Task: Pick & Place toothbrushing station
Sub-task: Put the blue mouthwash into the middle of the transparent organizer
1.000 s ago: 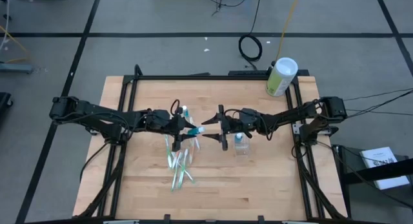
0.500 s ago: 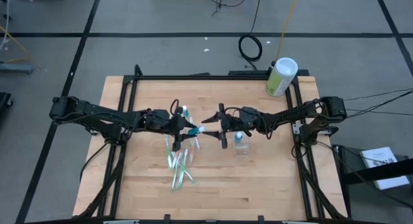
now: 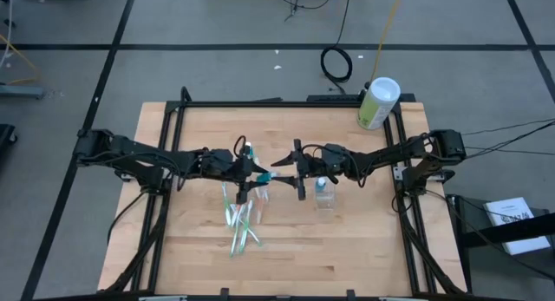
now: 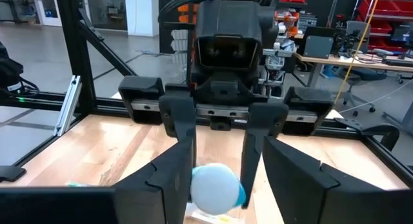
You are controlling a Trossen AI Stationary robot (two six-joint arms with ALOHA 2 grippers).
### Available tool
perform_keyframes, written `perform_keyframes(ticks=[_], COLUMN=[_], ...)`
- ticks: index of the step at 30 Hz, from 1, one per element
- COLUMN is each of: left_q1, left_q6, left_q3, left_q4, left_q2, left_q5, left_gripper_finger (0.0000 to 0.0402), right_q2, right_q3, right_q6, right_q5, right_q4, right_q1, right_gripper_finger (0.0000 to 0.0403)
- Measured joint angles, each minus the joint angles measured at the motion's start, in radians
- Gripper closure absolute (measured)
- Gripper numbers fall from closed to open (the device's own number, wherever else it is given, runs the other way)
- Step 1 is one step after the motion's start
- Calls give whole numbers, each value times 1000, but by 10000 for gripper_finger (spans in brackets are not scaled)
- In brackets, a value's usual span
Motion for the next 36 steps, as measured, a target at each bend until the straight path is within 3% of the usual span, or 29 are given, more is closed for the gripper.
perform_keyframes(ticks=[21, 36], left_q1=[0, 0], left_q6=[28, 29], left_q3=[0, 0], left_q4=[-6, -10], left_q2=[-14, -14], left_q5=[-32, -33], left_gripper_finger=[234, 234], right_q2=[0, 0], right_q3=[0, 0], right_q6=[0, 0], right_q5=[0, -1], right_q4=[-44, -45], right_q1=[0, 0], right_gripper_finger=[244, 281])
